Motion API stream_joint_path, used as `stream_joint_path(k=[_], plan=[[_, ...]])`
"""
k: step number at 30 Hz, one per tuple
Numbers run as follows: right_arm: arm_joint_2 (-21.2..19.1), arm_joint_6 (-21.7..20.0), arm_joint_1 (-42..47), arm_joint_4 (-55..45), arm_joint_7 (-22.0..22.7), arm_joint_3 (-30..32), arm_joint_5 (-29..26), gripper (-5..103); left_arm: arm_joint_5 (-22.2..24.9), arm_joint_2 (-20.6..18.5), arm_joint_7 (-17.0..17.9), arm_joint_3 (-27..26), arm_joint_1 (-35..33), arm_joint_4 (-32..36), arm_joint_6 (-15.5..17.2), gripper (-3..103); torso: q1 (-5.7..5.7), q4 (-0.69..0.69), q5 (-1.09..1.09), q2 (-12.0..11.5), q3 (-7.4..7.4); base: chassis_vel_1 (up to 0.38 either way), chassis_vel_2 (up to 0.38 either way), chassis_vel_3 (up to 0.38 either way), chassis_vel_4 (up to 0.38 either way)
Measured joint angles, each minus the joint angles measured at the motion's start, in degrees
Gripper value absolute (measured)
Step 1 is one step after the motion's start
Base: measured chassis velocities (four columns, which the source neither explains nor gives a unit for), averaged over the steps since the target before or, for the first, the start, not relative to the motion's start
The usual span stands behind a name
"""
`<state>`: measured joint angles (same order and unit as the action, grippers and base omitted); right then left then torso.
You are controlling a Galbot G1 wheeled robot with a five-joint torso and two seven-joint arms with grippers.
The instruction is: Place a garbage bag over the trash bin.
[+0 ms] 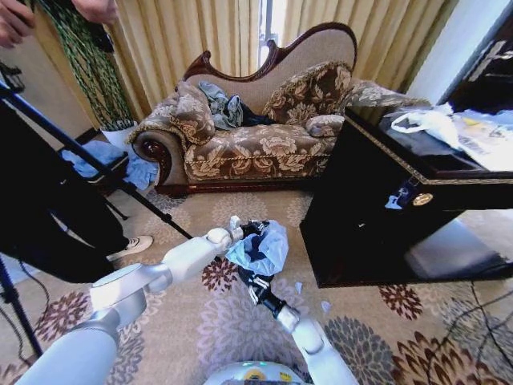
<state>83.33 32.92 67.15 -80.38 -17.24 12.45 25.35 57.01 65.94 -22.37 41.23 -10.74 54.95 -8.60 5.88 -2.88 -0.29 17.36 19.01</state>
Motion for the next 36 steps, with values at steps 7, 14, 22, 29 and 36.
stream_joint_path(k=[7, 14, 22, 29, 36], plan=[[2.22, -1.80, -4.05, 3.25, 5.92, 1.52, 11.02, 0, 0.52, -0.85, 0.41, -0.69, -0.26, 1.22, 0.36, 0, 0.00, -0.01, -0.01, 0.00, 0.00, 0.000, 0.000, 0.000, 0.000], [4.68, -1.18, -8.29, 9.48, 7.94, 3.40, 16.63, 0, 1.04, -1.70, 0.56, -1.21, -0.36, 1.91, 0.76, 0, 0.00, -0.01, 0.00, 0.00, 0.00, 0.000, 0.000, 0.000, 0.000], [6.91, -0.49, -12.31, 15.66, 13.59, 8.63, 26.37, 0, 1.35, -3.06, 0.55, -1.87, -0.82, 3.18, 1.09, 0, -0.02, 0.00, 0.01, 0.00, 0.00, 0.000, 0.000, 0.000, 0.000], [4.29, -3.19, -11.36, 11.17, 15.26, 9.60, 26.35, 0, 1.82, -4.50, 0.25, -2.28, -0.87, 4.03, 1.14, 0, -0.01, -0.01, 0.00, 0.00, 0.00, 0.000, 0.000, 0.000, 0.000], [0.49, -6.32, -7.68, 4.16, 15.02, 5.57, 23.13, 0, 2.14, -4.75, 0.15, -2.98, -1.21, 4.36, 1.15, 0, -0.01, -0.01, 0.01, 0.00, 0.00, 0.000, 0.000, 0.000, 0.000]])
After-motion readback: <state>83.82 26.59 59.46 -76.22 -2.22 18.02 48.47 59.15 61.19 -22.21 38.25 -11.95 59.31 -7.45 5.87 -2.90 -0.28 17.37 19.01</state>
